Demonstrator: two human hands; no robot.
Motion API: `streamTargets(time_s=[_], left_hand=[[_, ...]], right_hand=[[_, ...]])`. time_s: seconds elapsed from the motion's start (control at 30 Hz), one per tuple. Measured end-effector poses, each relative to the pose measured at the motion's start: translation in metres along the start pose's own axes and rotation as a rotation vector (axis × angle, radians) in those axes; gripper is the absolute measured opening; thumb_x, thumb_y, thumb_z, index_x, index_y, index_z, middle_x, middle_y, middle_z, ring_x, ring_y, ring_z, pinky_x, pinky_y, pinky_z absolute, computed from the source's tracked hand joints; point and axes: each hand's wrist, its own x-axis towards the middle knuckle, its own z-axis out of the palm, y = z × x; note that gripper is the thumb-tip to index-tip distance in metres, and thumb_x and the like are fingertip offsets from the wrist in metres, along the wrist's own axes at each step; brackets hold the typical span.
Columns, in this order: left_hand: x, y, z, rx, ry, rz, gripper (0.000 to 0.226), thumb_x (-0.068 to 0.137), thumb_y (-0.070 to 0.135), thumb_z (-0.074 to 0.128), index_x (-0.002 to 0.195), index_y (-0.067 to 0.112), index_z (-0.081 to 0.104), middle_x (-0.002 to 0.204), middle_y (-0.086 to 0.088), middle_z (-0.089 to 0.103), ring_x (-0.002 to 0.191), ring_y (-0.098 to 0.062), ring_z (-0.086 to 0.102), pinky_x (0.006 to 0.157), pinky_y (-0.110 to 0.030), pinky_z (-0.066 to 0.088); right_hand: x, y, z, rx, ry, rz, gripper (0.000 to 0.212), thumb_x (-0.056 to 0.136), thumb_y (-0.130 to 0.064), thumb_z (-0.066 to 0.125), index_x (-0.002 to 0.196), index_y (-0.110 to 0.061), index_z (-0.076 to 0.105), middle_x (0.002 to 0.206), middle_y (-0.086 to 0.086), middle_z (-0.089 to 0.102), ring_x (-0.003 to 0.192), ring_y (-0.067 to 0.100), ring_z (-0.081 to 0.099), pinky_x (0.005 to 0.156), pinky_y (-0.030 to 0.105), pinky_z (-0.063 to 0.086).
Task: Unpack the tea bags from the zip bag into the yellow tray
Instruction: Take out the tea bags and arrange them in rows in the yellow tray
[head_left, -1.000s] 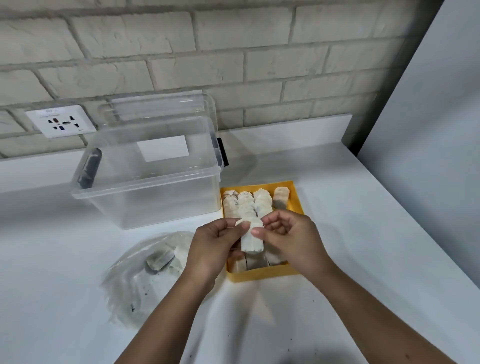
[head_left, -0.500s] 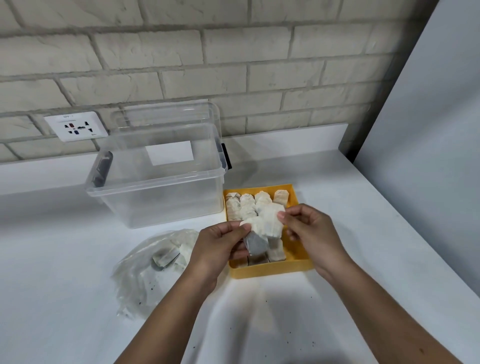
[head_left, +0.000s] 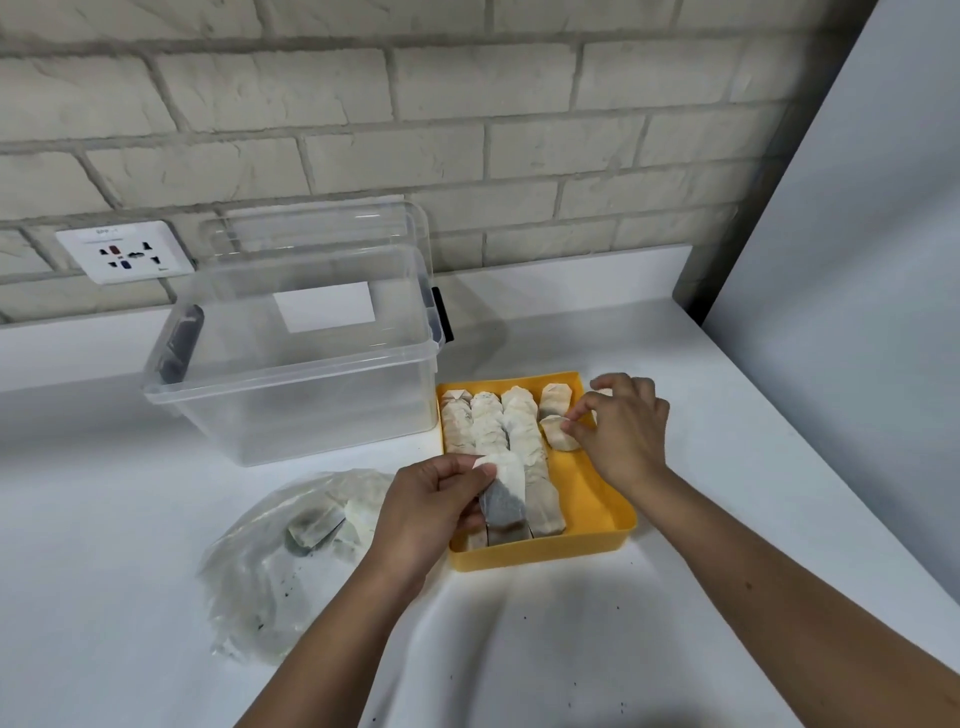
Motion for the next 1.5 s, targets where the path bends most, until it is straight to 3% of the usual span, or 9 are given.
streamTargets(time_s=[0.2, 0.33, 0.47, 0.77, 1.07, 1.33, 1.5], left_hand=[[0.007, -0.006, 0.0, 0.039, 0.003, 0.0, 0.01, 0.09, 0.018, 0.071, 0.094, 0.011, 0.077, 0.082, -0.004, 0.078, 0.072, -0.012, 0.072, 0.069, -0.028, 0.059], [0.009, -0.009, 0.0, 0.051, 0.002, 0.0, 0.01, 0.09, 0.019, 0.072, 0.094, 0.013, 0.078, 0.084, -0.006, 0.078, 0.078, -0.02, 0.073, 0.075, -0.034, 0.061], [0.009, -0.009, 0.001, 0.058, 0.004, 0.0, 0.008, 0.089, 0.018, 0.072, 0.09, 0.013, 0.078, 0.081, -0.007, 0.078, 0.073, -0.015, 0.07, 0.07, -0.028, 0.06], [0.007, -0.008, 0.001, 0.059, 0.01, 0.003, 0.008, 0.09, 0.016, 0.071, 0.088, 0.012, 0.077, 0.079, -0.006, 0.078, 0.07, -0.013, 0.069, 0.069, -0.027, 0.061], [0.007, -0.009, -0.001, 0.057, 0.008, -0.004, 0.009, 0.09, 0.017, 0.071, 0.091, 0.011, 0.077, 0.083, -0.009, 0.078, 0.075, -0.019, 0.07, 0.071, -0.03, 0.061], [0.007, -0.007, -0.001, 0.04, 0.012, -0.002, 0.008, 0.091, 0.014, 0.07, 0.092, 0.009, 0.077, 0.077, -0.002, 0.078, 0.066, -0.008, 0.07, 0.061, -0.02, 0.057], [0.008, -0.006, -0.002, 0.023, 0.018, -0.009, 0.009, 0.09, 0.015, 0.071, 0.092, 0.009, 0.077, 0.075, -0.003, 0.076, 0.066, -0.011, 0.067, 0.066, -0.025, 0.061]], right_hand=[[0.022, 0.001, 0.014, 0.014, 0.01, 0.063, 0.017, 0.085, -0.046, 0.067, 0.091, -0.032, 0.075, 0.155, 0.0, 0.032, 0.147, 0.027, 0.011, 0.114, 0.044, 0.011], [0.029, -0.004, 0.017, -0.001, 0.049, 0.089, 0.02, 0.087, -0.045, 0.065, 0.093, -0.029, 0.076, 0.156, 0.001, 0.032, 0.148, 0.026, 0.011, 0.117, 0.045, 0.009], [0.032, -0.006, 0.018, -0.04, 0.059, 0.093, 0.023, 0.089, -0.045, 0.063, 0.097, -0.027, 0.076, 0.155, 0.001, 0.034, 0.148, 0.026, 0.011, 0.117, 0.047, 0.009], [0.032, -0.011, 0.016, -0.418, 0.044, -0.037, 0.037, 0.093, -0.053, 0.048, 0.103, -0.028, 0.074, 0.158, 0.005, 0.03, 0.15, 0.03, 0.007, 0.117, 0.058, -0.004], [0.031, -0.016, 0.01, -0.558, -0.034, -0.054, 0.038, 0.095, -0.053, 0.044, 0.098, -0.029, 0.073, 0.157, 0.006, 0.032, 0.15, 0.031, 0.006, 0.116, 0.06, -0.008], [0.037, -0.008, 0.02, -0.311, -0.032, 0.027, 0.034, 0.097, -0.048, 0.047, 0.109, -0.03, 0.073, 0.148, -0.002, 0.046, 0.148, 0.024, 0.017, 0.119, 0.055, 0.002], [0.027, -0.012, 0.004, -0.203, -0.009, 0.038, 0.037, 0.093, -0.053, 0.05, 0.113, -0.028, 0.07, 0.151, 0.001, 0.042, 0.147, 0.025, 0.018, 0.117, 0.053, 0.004]])
